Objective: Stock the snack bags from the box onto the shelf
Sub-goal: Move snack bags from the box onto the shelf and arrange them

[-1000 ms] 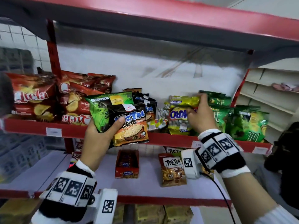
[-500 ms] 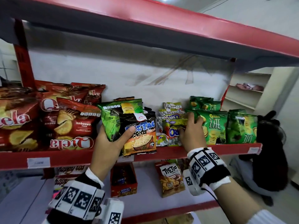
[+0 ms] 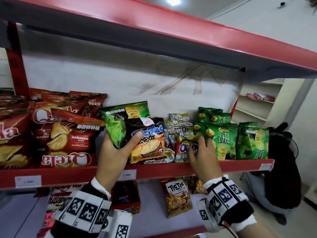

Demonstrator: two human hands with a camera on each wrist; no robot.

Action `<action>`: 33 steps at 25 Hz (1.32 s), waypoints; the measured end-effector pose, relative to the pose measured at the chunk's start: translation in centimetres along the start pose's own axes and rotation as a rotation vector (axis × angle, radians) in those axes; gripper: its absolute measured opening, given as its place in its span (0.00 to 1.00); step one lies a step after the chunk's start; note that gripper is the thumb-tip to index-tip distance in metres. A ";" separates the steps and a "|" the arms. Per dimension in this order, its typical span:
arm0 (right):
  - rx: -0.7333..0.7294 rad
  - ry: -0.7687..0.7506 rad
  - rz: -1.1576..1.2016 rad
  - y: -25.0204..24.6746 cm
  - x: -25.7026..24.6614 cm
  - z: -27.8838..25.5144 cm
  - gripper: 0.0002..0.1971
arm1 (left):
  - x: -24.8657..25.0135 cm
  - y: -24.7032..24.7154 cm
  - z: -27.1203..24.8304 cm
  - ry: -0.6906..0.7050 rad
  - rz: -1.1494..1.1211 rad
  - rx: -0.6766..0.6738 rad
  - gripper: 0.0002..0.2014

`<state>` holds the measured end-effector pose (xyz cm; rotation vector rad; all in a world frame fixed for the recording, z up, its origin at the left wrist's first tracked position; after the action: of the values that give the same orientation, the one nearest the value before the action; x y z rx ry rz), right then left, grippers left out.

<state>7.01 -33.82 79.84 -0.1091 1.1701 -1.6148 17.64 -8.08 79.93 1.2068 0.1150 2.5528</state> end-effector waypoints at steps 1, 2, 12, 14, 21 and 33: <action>-0.021 -0.003 -0.020 0.5 0.2 0.0 0.22 | 0.1 0.3 0.2 0.007 -0.006 -0.002 0.30; -0.051 0.005 -0.035 0.9 0.4 0.0 0.21 | 0.3 0.6 0.3 0.015 -0.014 -0.004 0.31; -0.164 -0.079 0.658 -5.1 -3.5 0.5 0.23 | 0.3 4.8 -0.5 0.036 -0.001 -0.119 0.32; -0.456 0.087 0.902 -3.9 -4.4 0.9 0.32 | 0.3 5.9 -0.6 0.035 -0.012 -0.157 0.32; -0.432 0.254 1.068 -5.3 -3.1 3.2 0.09 | -0.1 11.8 -1.6 -0.003 -0.149 -0.303 0.34; 0.023 0.470 0.415 -15.0 16.0 19.5 0.20 | -2.3 19.8 -2.9 -0.047 0.032 -0.269 0.30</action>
<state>1.72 -59.48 93.06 0.5231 1.4155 -1.3127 11.91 -27.38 80.38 1.1703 -0.2525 2.4663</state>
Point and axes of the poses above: each hand's wrist, its own z-axis towards the middle knuckle, its own y-axis out of the palm, x = y × z, the point moved 10 cm from there along z, towards the middle knuckle, and after that the axes turned 11 degrees about y, right-handed, at the moved point
